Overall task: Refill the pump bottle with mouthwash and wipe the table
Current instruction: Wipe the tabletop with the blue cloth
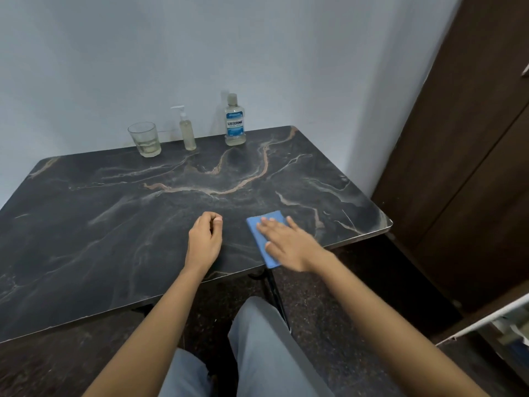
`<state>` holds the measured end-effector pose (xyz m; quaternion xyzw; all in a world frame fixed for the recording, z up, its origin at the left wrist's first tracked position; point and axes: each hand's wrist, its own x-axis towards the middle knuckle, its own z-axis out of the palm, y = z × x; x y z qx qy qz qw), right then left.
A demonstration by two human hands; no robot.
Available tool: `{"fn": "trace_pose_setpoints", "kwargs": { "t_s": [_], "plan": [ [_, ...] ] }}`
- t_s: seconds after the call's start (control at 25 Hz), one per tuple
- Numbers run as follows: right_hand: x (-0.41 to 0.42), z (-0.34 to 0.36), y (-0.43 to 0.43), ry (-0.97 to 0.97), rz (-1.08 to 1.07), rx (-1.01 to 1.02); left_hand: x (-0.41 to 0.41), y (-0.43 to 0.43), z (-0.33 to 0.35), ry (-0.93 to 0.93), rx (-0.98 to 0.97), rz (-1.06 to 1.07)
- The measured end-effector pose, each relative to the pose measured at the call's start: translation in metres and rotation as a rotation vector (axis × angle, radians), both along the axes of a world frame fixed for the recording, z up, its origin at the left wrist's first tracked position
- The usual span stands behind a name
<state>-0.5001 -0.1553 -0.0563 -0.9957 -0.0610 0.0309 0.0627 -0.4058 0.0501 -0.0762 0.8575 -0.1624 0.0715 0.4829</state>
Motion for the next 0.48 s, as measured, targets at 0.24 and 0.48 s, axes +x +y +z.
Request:
{"fn": "trace_pose_setpoints", "kwargs": {
  "t_s": [0.24,0.48],
  "plan": [
    [-0.012,0.008,-0.161,0.047,-0.615,0.012,0.030,0.040,0.008,-0.030,0.135,-0.003],
    [0.069,0.006,-0.121,0.082,-0.641,0.034,0.028,0.042,-0.005,-0.109,0.178,0.094]
  ]
}}
